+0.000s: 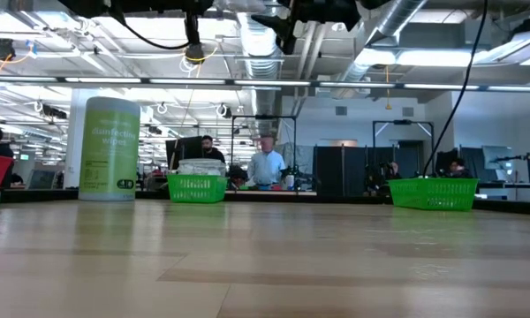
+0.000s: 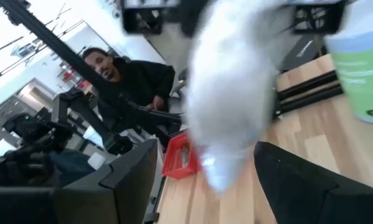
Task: Pick & Place Travel size toiletries
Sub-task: Put the white vanity pack into the top left green basket
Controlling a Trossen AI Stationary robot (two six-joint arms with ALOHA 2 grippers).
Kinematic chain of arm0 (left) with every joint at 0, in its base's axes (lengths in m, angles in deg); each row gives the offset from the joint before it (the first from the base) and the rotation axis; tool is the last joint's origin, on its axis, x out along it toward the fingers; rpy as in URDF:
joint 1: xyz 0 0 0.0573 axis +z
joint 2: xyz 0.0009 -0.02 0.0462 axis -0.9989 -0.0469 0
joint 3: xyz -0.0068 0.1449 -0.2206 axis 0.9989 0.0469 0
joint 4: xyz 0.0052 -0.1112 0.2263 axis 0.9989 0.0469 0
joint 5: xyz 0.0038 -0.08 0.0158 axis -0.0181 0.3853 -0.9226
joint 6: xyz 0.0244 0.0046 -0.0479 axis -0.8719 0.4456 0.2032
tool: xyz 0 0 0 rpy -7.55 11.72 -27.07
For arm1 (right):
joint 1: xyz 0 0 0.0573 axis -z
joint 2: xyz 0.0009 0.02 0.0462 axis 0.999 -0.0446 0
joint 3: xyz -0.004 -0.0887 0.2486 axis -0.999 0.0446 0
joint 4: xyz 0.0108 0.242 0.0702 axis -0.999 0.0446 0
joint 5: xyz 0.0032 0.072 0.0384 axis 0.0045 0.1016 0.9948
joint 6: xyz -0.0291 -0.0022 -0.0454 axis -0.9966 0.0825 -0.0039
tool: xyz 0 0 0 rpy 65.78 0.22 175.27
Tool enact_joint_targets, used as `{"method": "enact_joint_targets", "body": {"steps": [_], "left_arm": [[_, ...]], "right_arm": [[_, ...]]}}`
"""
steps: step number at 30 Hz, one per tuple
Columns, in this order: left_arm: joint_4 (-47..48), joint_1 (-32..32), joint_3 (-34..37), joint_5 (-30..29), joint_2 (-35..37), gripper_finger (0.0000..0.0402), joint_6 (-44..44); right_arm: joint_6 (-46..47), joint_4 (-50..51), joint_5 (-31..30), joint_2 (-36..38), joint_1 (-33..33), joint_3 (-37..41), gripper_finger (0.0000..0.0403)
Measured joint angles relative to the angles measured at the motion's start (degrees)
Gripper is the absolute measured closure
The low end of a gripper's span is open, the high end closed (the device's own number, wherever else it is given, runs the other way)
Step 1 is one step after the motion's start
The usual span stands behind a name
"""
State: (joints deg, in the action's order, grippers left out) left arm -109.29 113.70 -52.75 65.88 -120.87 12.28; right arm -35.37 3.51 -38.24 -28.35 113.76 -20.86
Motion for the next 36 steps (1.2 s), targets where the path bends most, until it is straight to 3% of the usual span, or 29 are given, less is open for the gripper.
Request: {"method": "enact_joint_targets", "body": {"steps": [4, 7, 10, 14, 16, 24, 27, 30, 36], "left_arm": [[0.02, 0.05, 0.00, -0.71, 0.00, 0.0401, -0.02], [0.02, 0.05, 0.00, -0.68, -0.01, 0.0401, -0.02], [0.04, 0.05, 0.00, -0.30, -0.02, 0.0401, 0.11], [0.33, 0.04, 0.00, 0.94, -0.02, 0.0401, 0.68], [0.50, -0.12, 0.00, 1.35, -0.04, 0.0401, 1.34], [0.94, 0.37, 0.03, 1.84, 0.52, 0.0394, -1.20], [0.56, 2.21, 0.07, 3.23, 1.85, 0.0377, -1.32], [1.19, 4.96, 0.04, 6.53, 3.14, 0.0351, 1.09], [4.70, 10.02, 0.02, 17.34, 3.01, 0.0282, 8.53]], "right_arm": [[-0.04, 0.13, -0.27, 0.00, -0.90, 0.00, 0.0151], [0.62, 0.20, -0.78, 0.00, -0.72, 0.00, 0.0181], [0.77, 0.26, -0.83, 0.00, 0.04, 0.00, 0.0244], [0.74, 0.26, -0.66, 0.00, 1.32, 0.00, 0.0358], [0.52, 0.19, -0.36, 0.00, 1.79, 0.00, 0.0389], [-0.23, 1.00, -0.01, 0.00, 1.39, 0.00, 0.0397], [-1.22, 4.47, 3.59, 0.07, 1.51, -0.02, 0.0400], [-2.43, 8.81, 8.26, 0.00, 1.91, 0.02, 0.0401], [-7.68, 19.49, 11.29, 0.80, 1.97, -0.40, 0.0402]]}}
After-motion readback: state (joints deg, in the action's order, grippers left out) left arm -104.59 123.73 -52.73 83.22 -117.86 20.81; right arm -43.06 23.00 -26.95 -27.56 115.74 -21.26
